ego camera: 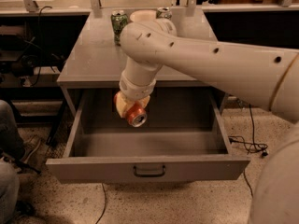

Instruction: Place coke can into top drawer

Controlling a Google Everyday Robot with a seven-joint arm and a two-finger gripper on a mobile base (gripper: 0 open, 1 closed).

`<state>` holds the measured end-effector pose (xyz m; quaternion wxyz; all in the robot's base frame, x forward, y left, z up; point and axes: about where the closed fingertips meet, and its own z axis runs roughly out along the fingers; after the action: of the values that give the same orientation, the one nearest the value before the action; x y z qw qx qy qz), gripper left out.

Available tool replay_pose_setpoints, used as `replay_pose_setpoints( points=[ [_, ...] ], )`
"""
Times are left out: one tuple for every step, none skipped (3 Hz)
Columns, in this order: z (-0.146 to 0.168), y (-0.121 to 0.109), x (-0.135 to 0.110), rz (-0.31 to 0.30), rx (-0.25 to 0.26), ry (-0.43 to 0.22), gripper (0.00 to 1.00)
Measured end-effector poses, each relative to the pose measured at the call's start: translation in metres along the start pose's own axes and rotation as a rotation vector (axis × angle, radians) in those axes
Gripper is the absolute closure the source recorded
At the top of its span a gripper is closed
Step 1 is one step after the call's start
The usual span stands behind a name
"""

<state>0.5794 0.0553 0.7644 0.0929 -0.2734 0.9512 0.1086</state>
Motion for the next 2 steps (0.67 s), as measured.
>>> replay_pose_setpoints(
  points=[
    [0.050, -0.014, -0.001, 0.046, 0.013, -0.020, 0.74],
    [0.077, -0.022, -0.004, 0.088, 0.018, -0.050, 0.51]
  ],
)
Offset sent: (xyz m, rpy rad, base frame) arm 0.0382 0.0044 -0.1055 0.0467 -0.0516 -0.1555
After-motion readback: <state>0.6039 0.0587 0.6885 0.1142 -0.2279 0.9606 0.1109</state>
